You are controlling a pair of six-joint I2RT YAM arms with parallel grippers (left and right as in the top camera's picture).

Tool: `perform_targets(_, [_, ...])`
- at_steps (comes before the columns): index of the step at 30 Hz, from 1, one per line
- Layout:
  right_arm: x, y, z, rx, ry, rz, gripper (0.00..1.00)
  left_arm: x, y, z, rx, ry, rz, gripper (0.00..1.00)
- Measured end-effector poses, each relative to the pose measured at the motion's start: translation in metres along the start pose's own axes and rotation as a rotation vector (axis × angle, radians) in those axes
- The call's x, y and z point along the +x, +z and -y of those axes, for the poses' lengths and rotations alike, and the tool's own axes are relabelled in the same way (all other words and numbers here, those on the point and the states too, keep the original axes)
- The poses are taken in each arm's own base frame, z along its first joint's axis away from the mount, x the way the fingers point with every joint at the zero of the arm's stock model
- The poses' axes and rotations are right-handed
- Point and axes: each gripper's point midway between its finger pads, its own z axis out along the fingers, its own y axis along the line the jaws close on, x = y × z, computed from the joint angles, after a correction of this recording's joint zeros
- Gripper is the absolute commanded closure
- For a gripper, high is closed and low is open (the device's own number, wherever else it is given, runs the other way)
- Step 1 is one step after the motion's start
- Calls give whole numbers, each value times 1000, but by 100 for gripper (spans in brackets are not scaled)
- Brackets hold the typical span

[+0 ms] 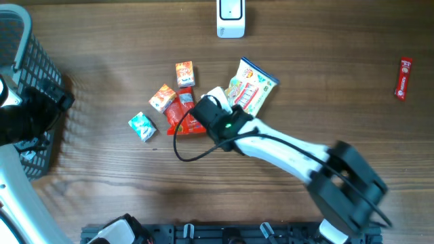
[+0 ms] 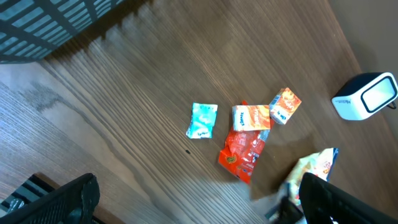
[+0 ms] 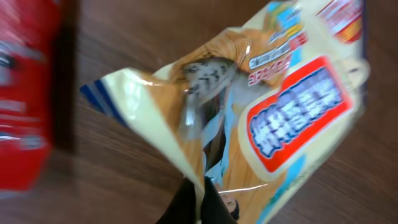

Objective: Scan the item barcode
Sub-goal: 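Lift the cream snack bag and carry it rightward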

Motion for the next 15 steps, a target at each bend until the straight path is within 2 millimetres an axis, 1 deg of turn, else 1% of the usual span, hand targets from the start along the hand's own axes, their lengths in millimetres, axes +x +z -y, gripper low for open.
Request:
perform_targets(2, [-14,-23,6,-54,51,46,96,0,0,0,-1,0,0,0])
perform_targets(3, [-23,-39,11,-107,91,77,96,0,0,0,0,0,0,0])
perform_targets(4, [-30,-50,16,-145,120,100,96,0,0,0,0,0,0,0])
perform_targets(6, [-45,-78,31,-262,200,153,96,0,0,0,0,0,0,0])
perform_targets(7, [-50,-87,37,-313,230,169,96,0,0,0,0,0,0,0])
perform_targets(9, [-55,-106,58,-422,304,192,96,0,0,0,0,0,0,0])
perform_targets(12, [-49,-119,81,-550,392,176,96,0,0,0,0,0,0,0])
perform_targets(15, [-38,-120,100,-675,482,126,96,0,0,0,0,0,0,0])
